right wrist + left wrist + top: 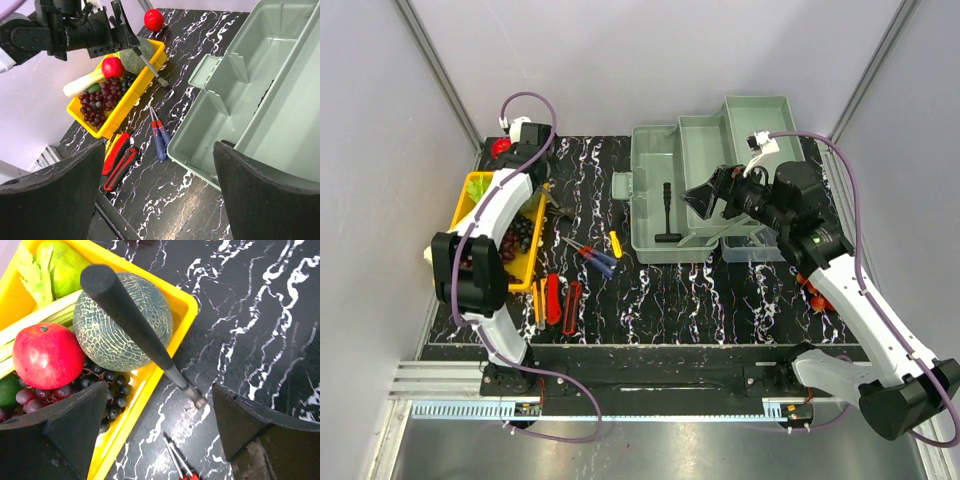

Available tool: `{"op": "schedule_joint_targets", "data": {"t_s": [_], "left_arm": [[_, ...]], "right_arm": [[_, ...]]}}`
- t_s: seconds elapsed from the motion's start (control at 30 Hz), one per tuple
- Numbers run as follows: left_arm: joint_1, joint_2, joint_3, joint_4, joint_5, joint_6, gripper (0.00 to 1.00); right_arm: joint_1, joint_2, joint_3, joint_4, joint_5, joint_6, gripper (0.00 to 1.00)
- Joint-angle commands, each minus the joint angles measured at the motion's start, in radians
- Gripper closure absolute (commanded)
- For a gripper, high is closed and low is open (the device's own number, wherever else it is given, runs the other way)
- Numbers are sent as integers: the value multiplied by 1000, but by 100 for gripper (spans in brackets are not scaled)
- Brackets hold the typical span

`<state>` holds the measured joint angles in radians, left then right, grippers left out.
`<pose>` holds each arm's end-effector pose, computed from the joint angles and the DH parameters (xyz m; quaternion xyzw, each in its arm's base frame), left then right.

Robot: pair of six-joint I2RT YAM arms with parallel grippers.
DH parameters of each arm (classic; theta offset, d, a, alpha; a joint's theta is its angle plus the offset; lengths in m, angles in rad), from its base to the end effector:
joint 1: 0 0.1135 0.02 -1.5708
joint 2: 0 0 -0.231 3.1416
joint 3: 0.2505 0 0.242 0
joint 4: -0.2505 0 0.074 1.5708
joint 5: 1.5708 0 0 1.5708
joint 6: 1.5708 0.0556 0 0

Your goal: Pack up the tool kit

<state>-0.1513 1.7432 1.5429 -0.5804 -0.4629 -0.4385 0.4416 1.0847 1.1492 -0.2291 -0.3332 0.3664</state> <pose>0.3885 -0.0341 0.2661 -0.2159 0.8765 0.0937 0.4200 0.2336 0.1306 0.3720 -0.1354 0.7477 0.3670 0.5366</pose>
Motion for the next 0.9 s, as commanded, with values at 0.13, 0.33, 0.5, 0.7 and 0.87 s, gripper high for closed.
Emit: {"op": "schedule_joint_targets", "data": {"t_s": [0.13,0.33,0.5,0.7,0.87], "left_arm": [[25,104,86,201,-91,12,9],[29,138,102,247,-62,38,37],[30,92,-1,341,-27,67,80],[27,75,-9,355,94,96,100],[29,44,2,304,265,41,100]], "right_arm": [[6,-39,10,-52,89,-21,6],[6,-43,14,-79,144,-29,6],[6,-52,10,-87,174,-35,6],[6,-52,37,-119,212,-67,6],[6,-55,49,-133,230,-77,6]]}}
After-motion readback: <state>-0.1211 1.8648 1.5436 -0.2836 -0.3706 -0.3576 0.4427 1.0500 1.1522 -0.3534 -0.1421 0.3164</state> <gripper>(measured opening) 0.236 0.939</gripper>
